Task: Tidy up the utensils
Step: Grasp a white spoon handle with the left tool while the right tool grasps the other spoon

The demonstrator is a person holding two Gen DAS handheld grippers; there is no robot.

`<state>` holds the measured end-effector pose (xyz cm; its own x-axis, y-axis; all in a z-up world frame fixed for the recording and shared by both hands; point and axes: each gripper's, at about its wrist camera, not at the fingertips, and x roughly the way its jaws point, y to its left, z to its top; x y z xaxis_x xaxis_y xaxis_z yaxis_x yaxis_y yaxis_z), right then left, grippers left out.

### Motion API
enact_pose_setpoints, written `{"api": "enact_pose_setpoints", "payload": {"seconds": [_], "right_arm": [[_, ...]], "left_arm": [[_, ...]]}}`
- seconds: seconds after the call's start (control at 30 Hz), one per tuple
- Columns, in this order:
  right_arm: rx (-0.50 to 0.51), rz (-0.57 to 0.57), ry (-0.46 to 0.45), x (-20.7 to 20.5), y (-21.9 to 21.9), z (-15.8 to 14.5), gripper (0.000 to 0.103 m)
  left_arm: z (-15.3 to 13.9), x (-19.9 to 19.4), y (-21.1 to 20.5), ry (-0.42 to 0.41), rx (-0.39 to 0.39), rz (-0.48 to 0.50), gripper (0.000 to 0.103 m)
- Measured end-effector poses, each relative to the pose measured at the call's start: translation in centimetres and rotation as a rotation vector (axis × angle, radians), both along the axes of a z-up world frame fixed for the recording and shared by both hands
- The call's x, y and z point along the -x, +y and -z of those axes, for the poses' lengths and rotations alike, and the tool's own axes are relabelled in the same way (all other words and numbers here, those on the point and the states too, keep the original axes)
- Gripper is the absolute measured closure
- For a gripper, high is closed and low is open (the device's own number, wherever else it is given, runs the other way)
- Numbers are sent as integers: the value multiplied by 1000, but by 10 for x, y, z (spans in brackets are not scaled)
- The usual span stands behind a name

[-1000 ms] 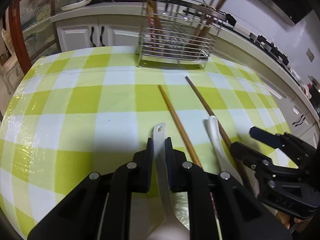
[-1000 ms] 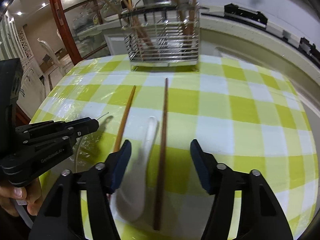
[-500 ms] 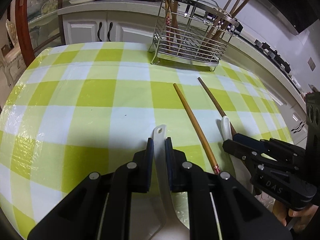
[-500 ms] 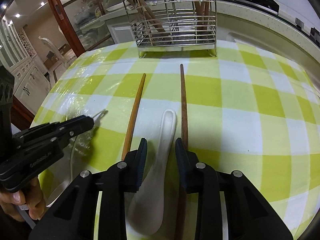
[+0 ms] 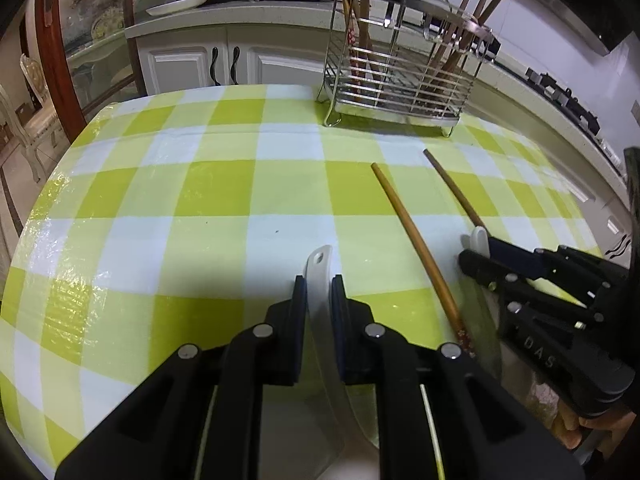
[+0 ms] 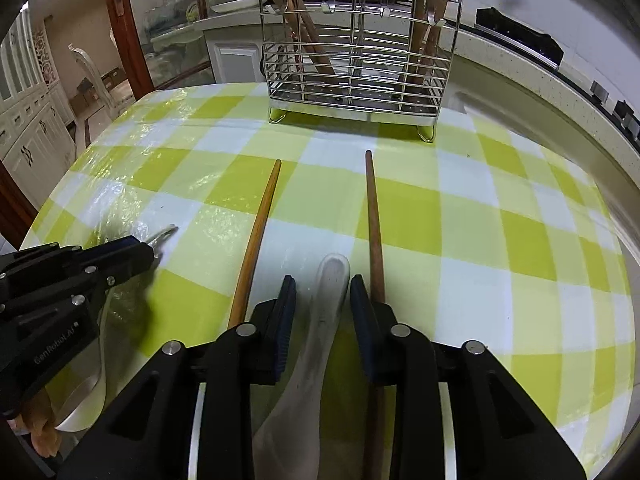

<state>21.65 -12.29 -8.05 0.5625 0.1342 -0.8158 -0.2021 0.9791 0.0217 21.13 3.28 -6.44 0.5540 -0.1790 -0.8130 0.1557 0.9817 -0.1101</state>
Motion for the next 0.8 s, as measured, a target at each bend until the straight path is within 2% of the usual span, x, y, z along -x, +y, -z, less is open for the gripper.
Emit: {"api": "enact_pose_setpoints", "payload": {"seconds": [0.2,0.33,0.8], "right_arm": [[-21,-11,-3,0,-6,-1,86],[-43,-7,-11,3,-13,-7,86],[-98,20,-125,28,-41,-64,86]], "left_arm": [[2,-3,-4,8,-33,14,91],[-5,-3,-2,-4,-22,15,94],[-60,15,0,-124,20,-25,96]]}}
